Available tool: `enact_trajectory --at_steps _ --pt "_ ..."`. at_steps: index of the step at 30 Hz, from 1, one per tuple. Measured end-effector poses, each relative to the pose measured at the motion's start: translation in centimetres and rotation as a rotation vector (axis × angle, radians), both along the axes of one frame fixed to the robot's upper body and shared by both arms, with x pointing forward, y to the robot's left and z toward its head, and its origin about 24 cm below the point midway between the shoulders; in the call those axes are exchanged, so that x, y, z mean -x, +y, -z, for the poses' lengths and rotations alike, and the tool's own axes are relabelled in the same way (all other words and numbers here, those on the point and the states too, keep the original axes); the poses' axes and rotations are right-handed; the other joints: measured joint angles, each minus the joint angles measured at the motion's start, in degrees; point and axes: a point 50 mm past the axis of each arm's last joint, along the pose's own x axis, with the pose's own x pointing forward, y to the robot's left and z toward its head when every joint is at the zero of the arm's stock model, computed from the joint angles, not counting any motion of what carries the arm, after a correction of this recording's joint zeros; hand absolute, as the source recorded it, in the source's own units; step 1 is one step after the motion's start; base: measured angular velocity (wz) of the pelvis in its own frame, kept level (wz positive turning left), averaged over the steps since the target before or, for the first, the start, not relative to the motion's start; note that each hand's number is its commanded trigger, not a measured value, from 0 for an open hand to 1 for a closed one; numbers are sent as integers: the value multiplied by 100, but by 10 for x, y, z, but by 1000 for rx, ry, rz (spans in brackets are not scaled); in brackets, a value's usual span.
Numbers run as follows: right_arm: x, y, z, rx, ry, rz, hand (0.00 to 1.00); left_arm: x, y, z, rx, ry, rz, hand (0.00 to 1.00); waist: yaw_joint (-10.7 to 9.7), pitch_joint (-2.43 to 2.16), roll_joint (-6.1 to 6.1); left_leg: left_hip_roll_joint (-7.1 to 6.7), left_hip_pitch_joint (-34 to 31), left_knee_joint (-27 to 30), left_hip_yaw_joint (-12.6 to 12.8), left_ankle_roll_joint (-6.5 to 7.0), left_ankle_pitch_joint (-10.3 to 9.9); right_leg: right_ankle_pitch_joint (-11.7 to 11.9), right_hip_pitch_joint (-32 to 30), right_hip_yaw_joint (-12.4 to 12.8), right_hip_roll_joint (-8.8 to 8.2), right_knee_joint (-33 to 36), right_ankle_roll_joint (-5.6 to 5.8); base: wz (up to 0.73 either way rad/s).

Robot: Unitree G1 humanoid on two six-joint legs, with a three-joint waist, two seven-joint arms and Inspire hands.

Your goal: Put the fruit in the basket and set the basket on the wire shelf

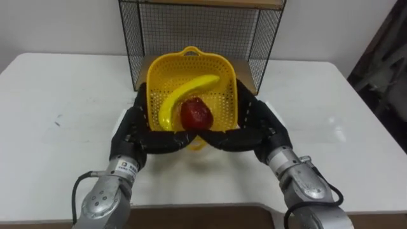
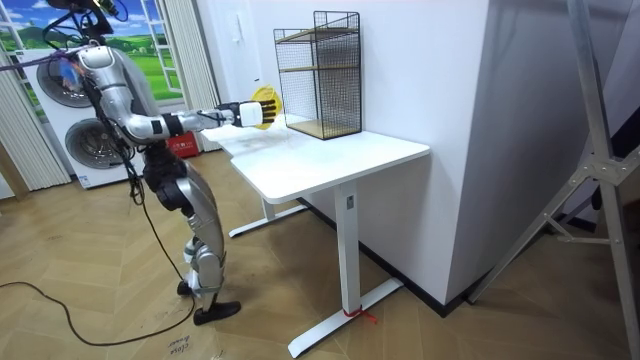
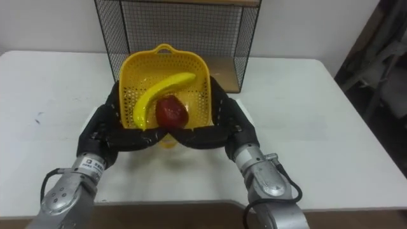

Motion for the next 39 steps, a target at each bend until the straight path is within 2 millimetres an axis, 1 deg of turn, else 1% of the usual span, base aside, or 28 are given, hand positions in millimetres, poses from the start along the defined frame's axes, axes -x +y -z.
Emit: enact_trajectory --at_steps 1,3,4,5,6,7,8,9,11,12,13,14,16,19,21,22,23,24,25,27,29,31,33,34,35,36,37,39 --pt "0 1 0 -5 -1 -1 0 -1 1 -1 -1 -3 -2 0 15 2 -19 -36 -201 208 -58 6 56 -44 -13 67 1 62 -72 9" --pt "0 -2 0 6 1 0 0 -1 -5 -1 16 -7 10 0 13 30 -64 -480 -742 -186 -178 93 30 -58 -29 306 -40 43 -91 6" --pt "0 -4 0 11 1 1 0 -1 -6 -1 19 -6 13 0 43 50 -108 -561 -870 -426 -154 75 66 -60 -39 363 -52 42 -86 -33" --pt "0 -5 0 14 -2 -1 0 -1 -6 -2 21 -9 12 0 122 14 -52 -648 -1131 -964 -100 52 297 -64 -43 411 -48 27 -90 -49" --pt "0 -5 0 14 0 -7 0 -2 -5 -2 26 -12 7 0 184 -16 -4 -658 -1296 -1611 -107 69 653 -97 -42 413 -14 35 -126 -47" --pt "0 -4 0 13 2 -9 0 -2 -5 -2 27 -12 10 0 196 -20 -6 -658 -1304 -1847 -121 84 864 -133 -12 444 0 62 -137 -39" --pt "1 -3 2 11 7 -18 0 -1 -5 -2 24 -10 10 0 213 -71 -29 -666 -1279 -2224 -137 82 1275 -199 52 508 16 127 -128 -21" --pt "1 -2 2 14 7 -20 0 -1 -3 -2 20 -11 8 0 198 -114 -119 -720 -1160 -2377 -144 123 1610 -306 83 539 -2 182 -81 -9" --pt "1 -2 1 15 6 -21 0 -1 -2 -2 11 -11 10 0 185 -132 -247 -774 -1131 -2429 -146 227 1760 -349 107 570 -36 149 -61 -6" --pt "1 -3 2 19 8 -18 0 -1 -1 -2 10 -10 8 0 183 -79 -264 -778 -1129 -2333 -172 271 1842 -386 180 577 -34 100 -58 -14" --pt "2 -4 3 23 11 -14 0 -1 -1 -2 8 -9 10 0 184 -56 -262 -780 -1134 -2265 -179 297 1865 -409 235 574 -32 59 -52 -9" --pt "3 -3 4 23 17 -18 0 -1 -1 -2 6 -8 15 0 185 -40 -282 -855 -1160 -2132 -173 350 1871 -512 292 576 -80 59 -35 6" --pt "3 -2 4 21 17 -19 0 -2 -3 -2 11 -11 19 0 153 -57 -309 -933 -1231 -1890 -122 406 1664 -649 321 582 -201 75 34 7" --pt "3 -4 3 21 18 -4 0 -1 -6 -2 13 -12 32 0 141 -69 -326 -1186 -1281 -1556 -37 563 1250 -941 439 583 -469 202 194 9" --pt "1 -4 2 27 13 8 0 -2 -9 -2 18 -14 40 0 190 -78 -335 -1364 -1263 -1233 69 678 908 -1097 262 520 -742 1103 470 -3" --pt "1 -4 2 27 12 10 0 -2 -9 -3 17 -15 41 0 180 -77 -335 -1387 -1246 -1141 87 715 815 -1054 154 460 -811 1465 554 10" --pt "1 -3 2 29 11 18 0 -2 -9 -3 16 -18 44 0 172 -72 -344 -1437 -1176 -968 107 770 628 -882 -37 400 -940 2128 798 27" --pt "0 -2 0 30 0 28 0 -3 -9 -7 13 -34 47 0 127 -68 -328 -1455 -1152 -785 110 820 436 -644 -176 357 -980 2610 839 33" --pt "-2 -2 -3 30 -14 33 0 -5 -9 -11 12 -52 51 0 78 -41 -336 -1463 -1168 -704 120 844 376 -555 -248 298 -1019 2799 834 39" --pt "-7 -2 -9 33 -41 44 0 -10 -10 -21 10 -98 51 0 52 34 -293 -1466 -1185 -653 92 892 279 -138 -505 197 -1061 3234 862 24" --pt "-7 -2 -10 29 -48 55 0 -15 -11 -26 4 -118 54 0 7 81 -196 -1423 -1195 -671 -88 894 276 138 -703 87 -988 3405 904 18" --pt "-8 -2 -10 22 -49 51 0 -16 -11 -27 5 -123 45 0 52 67 -106 -1414 -1197 -690 -116 873 245 -264 -887 246 -923 3203 816 2" --pt "-7 -4 -9 33 -46 46 0 -15 -13 -24 8 -111 50 0 -48 31 72 -1422 -1171 -683 -107 880 269 -842 -1038 357 -972 2147 836 14" --pt "-7 -4 -8 40 -46 43 0 -15 -14 -23 10 -105 50 0 -68 22 102 -1432 -1158 -683 -107 872 278 -906 -1032 401 -999 1805 825 8" --pt "-6 -3 -7 46 -41 35 0 -14 -14 -19 13 -89 41 0 -88 15 125 -1432 -1139 -702 -123 833 301 -872 -976 344 -1001 1513 642 0" --pt "-5 -6 -5 60 -36 33 0 -12 -15 -17 12 -80 40 0 -107 -24 188 -1401 -1089 -807 -129 804 348 -770 -906 328 -944 1339 611 -4" --pt "-4 -7 -4 64 -32 35 0 -12 -17 -16 8 -79 47 0 -117 -33 199 -1371 -1067 -844 -134 796 365 -727 -867 332 -892 1247 607 -10" --pt "-4 -11 -4 65 -29 50 0 -11 -19 -16 6 -76 58 0 -123 -30 85 -1287 -931 -1075 -155 763 460 -552 -712 354 -765 908 589 -14"
